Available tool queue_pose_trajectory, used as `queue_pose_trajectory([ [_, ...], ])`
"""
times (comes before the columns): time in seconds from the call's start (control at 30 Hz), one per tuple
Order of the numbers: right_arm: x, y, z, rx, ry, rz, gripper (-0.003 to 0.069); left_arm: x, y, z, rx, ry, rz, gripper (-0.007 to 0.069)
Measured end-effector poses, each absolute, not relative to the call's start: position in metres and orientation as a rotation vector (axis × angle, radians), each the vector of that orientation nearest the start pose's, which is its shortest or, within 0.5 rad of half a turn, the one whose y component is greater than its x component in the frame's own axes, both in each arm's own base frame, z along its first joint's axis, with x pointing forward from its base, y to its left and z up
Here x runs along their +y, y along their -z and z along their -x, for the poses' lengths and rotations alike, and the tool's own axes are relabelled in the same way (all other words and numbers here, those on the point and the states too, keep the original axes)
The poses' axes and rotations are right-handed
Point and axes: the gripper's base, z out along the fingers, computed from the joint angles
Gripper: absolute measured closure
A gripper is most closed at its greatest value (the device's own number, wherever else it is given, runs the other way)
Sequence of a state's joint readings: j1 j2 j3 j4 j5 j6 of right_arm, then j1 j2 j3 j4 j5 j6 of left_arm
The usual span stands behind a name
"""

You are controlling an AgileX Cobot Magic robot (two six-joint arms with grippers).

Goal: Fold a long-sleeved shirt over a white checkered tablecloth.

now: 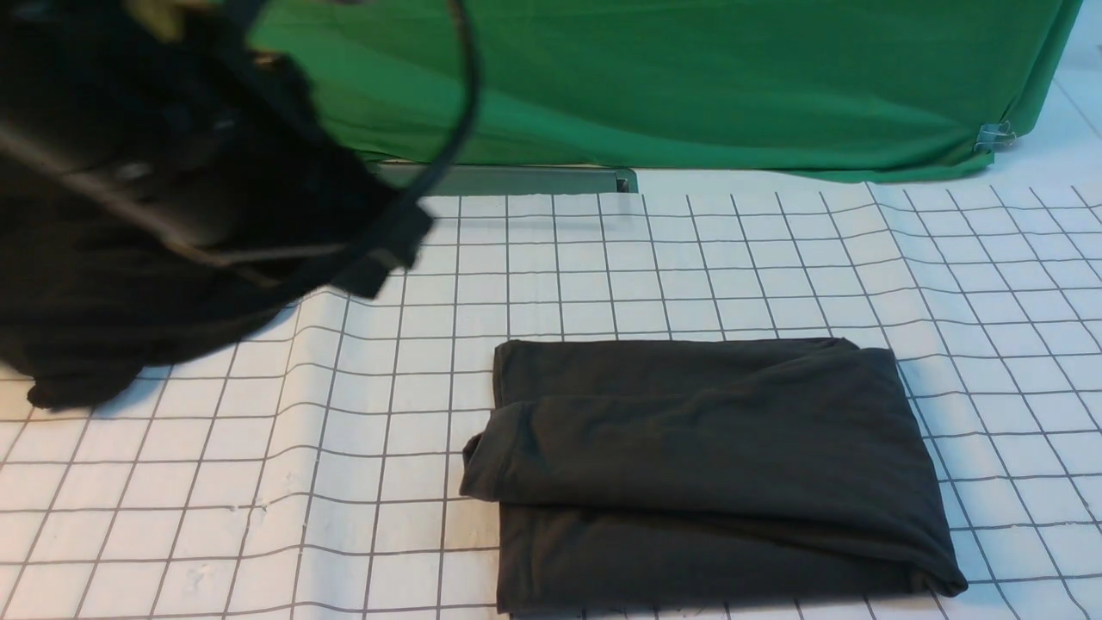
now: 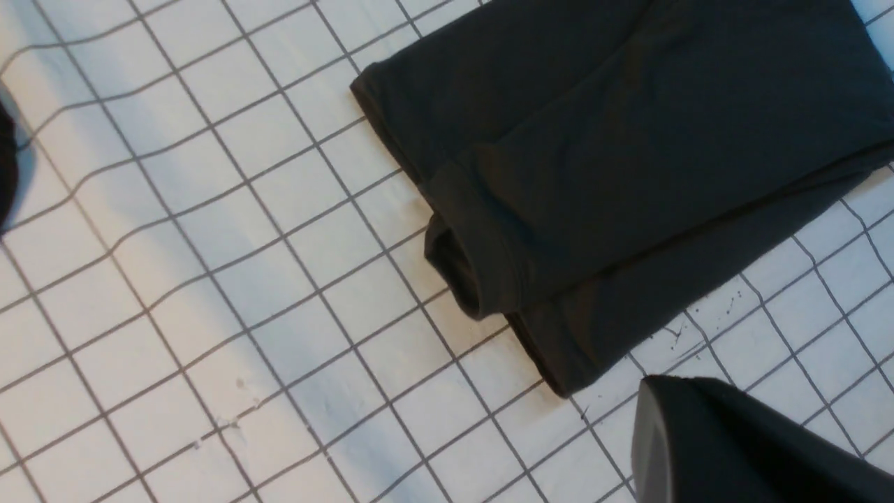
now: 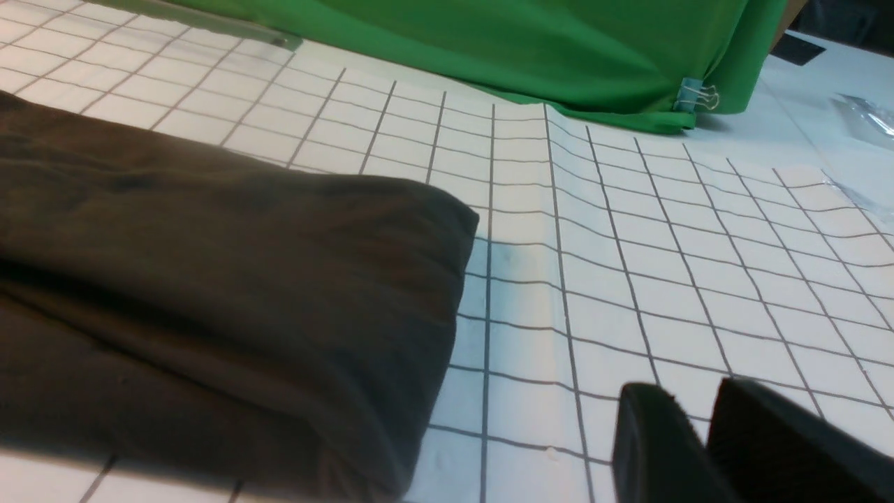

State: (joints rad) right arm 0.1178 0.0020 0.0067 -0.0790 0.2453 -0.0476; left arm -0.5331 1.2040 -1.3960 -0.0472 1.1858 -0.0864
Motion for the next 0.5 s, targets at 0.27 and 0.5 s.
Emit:
queue_pose_trajectory([
  [0.27,0.005,-0.189,-0.055,1.726,0.021,0.196,0.0531,-0.066,-0.399,-0.112,2.073,0.387,-0.454,0.0627],
  [0.5,0.005,-0.189,-0.055,1.726,0.021,0.196,0.0516,-0.041,-0.355,-0.066,1.635,0.533,-0.332,0.0627],
])
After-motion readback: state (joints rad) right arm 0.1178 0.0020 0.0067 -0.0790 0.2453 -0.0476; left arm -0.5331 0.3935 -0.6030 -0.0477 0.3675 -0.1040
